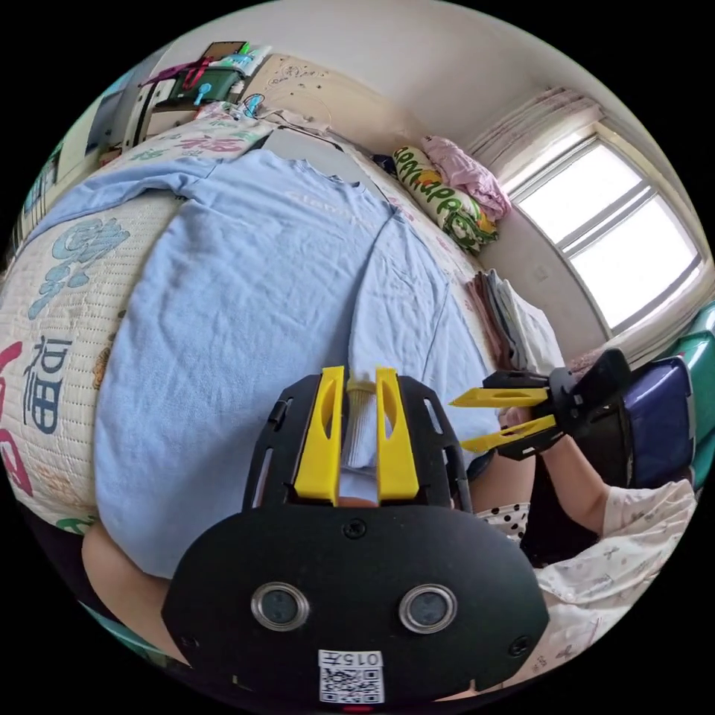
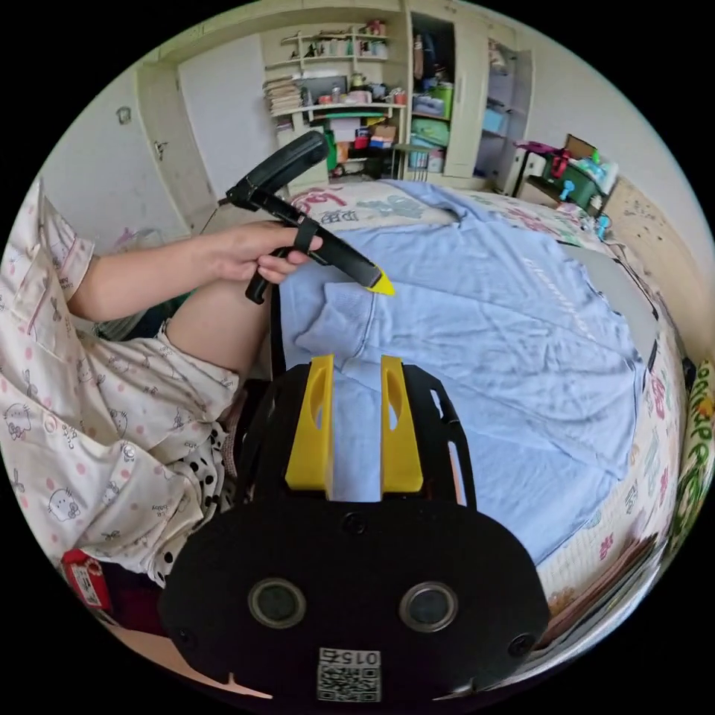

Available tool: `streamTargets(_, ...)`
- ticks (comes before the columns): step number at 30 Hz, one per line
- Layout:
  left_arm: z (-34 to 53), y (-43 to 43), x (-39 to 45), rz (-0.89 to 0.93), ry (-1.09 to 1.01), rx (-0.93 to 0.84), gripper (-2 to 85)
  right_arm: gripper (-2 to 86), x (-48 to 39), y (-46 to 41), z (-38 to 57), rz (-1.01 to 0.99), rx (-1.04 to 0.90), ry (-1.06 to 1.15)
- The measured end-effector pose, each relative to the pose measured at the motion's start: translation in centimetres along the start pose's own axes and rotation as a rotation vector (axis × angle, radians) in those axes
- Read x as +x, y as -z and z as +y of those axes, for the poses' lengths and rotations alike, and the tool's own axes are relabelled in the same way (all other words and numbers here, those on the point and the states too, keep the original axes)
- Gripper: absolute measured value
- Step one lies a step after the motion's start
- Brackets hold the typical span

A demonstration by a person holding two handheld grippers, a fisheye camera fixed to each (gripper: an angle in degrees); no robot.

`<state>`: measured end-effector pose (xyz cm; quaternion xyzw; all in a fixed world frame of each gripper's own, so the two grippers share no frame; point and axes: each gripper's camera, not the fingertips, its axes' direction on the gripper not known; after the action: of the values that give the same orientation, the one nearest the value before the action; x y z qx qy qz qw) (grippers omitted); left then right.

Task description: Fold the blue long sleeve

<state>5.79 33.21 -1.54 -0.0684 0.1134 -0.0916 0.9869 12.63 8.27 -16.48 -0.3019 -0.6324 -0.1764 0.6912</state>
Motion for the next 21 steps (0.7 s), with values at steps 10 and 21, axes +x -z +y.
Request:
streamTargets(10, 5.5, -1.6, -5.0, 0.011, 0.007, -0.008, 2.4, 1.1, -5.6, -9.7, -3.5, 0.107, -0.207, 0.007)
streamTargets(21, 12.0, -2.4, -7.0, -0.108, -0.078, 0.011, 0.8, 0.2, -6.7, -14.9, -4.8, 0.092, -0.218, -0.136)
